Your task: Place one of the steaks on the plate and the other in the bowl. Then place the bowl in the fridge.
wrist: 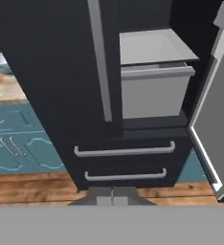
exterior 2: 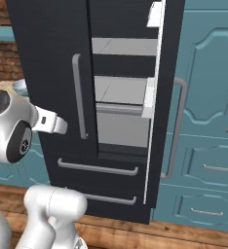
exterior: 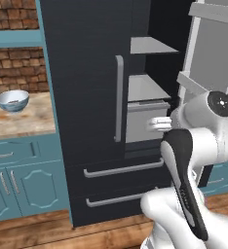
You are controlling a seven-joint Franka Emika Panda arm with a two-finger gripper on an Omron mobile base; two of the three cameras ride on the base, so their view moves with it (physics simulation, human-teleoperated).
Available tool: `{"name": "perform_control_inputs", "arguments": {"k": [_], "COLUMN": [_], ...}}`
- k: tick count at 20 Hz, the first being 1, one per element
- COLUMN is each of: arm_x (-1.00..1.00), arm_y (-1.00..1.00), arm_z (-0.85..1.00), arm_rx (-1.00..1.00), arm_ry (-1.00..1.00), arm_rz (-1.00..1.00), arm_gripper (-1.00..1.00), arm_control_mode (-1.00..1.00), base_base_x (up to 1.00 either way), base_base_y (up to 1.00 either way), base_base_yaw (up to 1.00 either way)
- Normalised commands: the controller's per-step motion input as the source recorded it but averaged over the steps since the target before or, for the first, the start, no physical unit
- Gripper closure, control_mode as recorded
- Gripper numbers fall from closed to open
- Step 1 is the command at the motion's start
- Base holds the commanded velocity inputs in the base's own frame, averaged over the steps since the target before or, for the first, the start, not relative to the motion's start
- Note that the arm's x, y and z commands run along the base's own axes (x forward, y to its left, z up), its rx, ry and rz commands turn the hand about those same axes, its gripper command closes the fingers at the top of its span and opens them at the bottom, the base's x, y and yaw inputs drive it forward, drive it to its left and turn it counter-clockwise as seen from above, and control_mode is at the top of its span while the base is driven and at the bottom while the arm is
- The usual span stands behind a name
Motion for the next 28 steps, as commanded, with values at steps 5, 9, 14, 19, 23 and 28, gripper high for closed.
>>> {"name": "perform_control_inputs", "arguments": {"k": [5, 9, 14, 19, 23, 28], "arm_x": [-0.36, 0.00, 0.00, 0.00, 0.00, 0.00], "arm_y": [0.00, 0.00, 0.00, 0.00, 0.00, 0.00], "arm_z": [0.01, 0.00, 0.00, 0.00, 0.00, 0.00], "arm_rx": [0.02, 0.00, 0.00, 0.00, 0.00, 0.00], "arm_ry": [0.00, 0.00, 0.00, 0.00, 0.00, 0.00], "arm_rz": [0.02, 0.00, 0.00, 0.00, 0.00, 0.00], "arm_gripper": [1.00, 1.00, -1.00, -1.00, -1.00, -1.00], "arm_control_mode": [1.00, 1.00, 1.00, 1.00, 1.00, 1.00], "base_base_x": [-0.10, 0.02, 0.30, 0.70, 0.93, 1.00], "base_base_y": [0.43, 1.00, 1.00, 1.00, 0.99, 0.58], "base_base_yaw": [0.02, 0.00, 0.00, 0.00, -0.06, -0.19]}}
